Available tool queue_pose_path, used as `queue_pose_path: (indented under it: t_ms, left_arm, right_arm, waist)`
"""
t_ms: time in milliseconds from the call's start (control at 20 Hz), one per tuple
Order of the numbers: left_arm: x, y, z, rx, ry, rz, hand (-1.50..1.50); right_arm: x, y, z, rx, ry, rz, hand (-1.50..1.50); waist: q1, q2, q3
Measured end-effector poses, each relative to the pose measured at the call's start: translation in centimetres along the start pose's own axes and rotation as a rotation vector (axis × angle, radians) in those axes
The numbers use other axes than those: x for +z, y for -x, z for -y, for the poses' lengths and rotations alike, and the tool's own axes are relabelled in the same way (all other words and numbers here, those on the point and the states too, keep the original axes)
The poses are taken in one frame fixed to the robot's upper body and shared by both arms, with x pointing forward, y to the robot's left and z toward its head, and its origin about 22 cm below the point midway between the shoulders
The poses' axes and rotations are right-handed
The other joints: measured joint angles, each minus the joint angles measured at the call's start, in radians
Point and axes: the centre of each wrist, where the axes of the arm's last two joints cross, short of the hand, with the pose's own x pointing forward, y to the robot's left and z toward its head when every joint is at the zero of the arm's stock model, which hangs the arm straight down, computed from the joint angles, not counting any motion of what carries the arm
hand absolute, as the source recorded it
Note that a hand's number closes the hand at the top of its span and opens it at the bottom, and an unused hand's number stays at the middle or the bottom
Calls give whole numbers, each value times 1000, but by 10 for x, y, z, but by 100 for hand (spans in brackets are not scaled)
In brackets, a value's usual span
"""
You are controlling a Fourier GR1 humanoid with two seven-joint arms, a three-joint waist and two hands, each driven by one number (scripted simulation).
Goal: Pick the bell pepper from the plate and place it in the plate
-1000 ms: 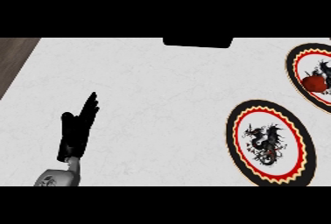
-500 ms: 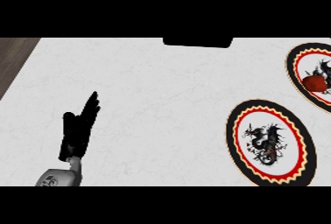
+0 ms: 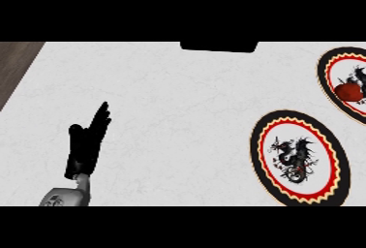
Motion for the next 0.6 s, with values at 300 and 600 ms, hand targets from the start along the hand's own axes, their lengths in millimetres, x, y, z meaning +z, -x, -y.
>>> queue_pose_path:
  t_ms: [300, 600]
  left_arm:
    - [0, -1, 0, 2, 0, 6, 0]
    - [-2, -1, -3, 7, 4, 9, 0]
  right_arm:
    - [7, -1, 13, 12, 74, -25, -150]
    - [13, 4, 15, 36, 100, -46, -150]
  waist:
    - [3, 1, 1]
    - [4, 3, 1]
